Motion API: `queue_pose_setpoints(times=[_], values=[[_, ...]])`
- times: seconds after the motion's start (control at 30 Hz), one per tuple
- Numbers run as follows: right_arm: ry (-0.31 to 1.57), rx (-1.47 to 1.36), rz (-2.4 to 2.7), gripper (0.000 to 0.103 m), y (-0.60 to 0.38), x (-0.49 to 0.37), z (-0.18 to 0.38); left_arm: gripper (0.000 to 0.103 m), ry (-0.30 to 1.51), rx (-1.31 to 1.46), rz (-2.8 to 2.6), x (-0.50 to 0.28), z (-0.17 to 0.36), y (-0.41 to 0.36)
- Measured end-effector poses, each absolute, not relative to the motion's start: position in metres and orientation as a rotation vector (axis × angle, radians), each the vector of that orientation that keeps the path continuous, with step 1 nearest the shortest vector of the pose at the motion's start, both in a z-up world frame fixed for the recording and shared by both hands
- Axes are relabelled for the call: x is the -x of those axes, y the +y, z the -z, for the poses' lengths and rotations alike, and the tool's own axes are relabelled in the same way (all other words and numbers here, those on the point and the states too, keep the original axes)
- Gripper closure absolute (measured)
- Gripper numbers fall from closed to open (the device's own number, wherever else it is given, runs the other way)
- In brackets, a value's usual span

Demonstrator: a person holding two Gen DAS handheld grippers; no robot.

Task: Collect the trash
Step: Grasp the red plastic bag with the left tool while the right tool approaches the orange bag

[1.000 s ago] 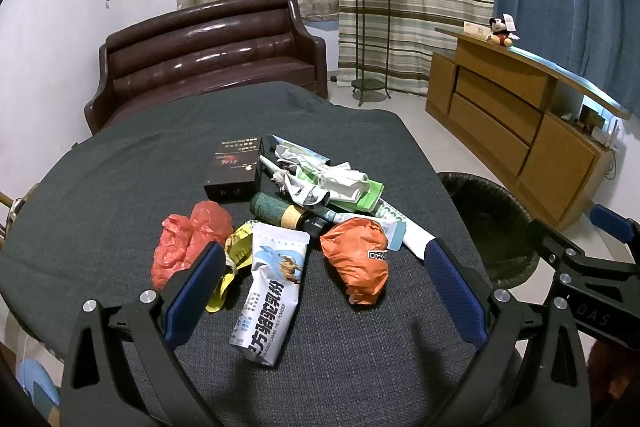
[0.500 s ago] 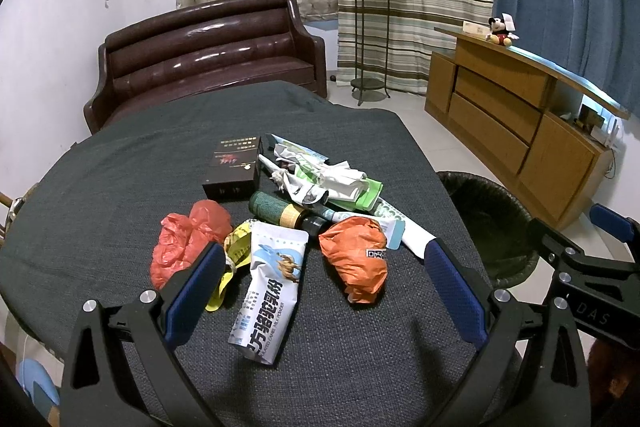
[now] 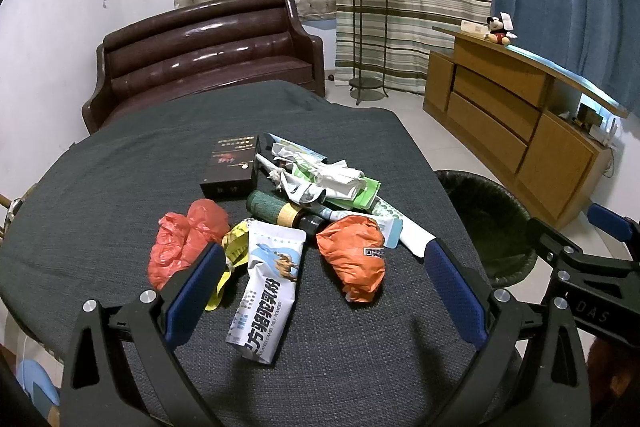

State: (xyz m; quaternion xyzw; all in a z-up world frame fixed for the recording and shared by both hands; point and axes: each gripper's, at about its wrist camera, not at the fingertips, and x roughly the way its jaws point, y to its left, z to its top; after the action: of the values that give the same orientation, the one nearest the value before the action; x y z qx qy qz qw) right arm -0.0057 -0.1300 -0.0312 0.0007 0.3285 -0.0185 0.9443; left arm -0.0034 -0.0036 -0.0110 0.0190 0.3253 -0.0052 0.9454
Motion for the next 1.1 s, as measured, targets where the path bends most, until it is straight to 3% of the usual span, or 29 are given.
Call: queue_pose_setpoints(times=[0.4,0.5,0.57,0.73,1.1], values=[[0.673,0.001,0.039,0.005,-0.131,0.005,0.031,0.007,0.688,-0.012,0.007,0.001,0.009,0.013],[0.678,-0.005,0.039,0.008,-0.133,0.005,0.033,0.007,0.694,-0.011,-0.008,0.003,0.009,0.021],[0.693,-0.014,0.032,0.018,-0.132,0.003,0.036,0.007,0.697,-0.015,-0.022,0.005,0.010,0.028],[0.731,-0.026,0.008,0.024,-0.124,-0.001,0.042,0.007,0.716,-0.009,-0.064,0.007,0.014,0.055],[0.750,0.004,-0.032,0.024,-0.091,-0.013,0.044,0.007,0.733,-0.025,-0.127,-0.005,0.015,0.092]])
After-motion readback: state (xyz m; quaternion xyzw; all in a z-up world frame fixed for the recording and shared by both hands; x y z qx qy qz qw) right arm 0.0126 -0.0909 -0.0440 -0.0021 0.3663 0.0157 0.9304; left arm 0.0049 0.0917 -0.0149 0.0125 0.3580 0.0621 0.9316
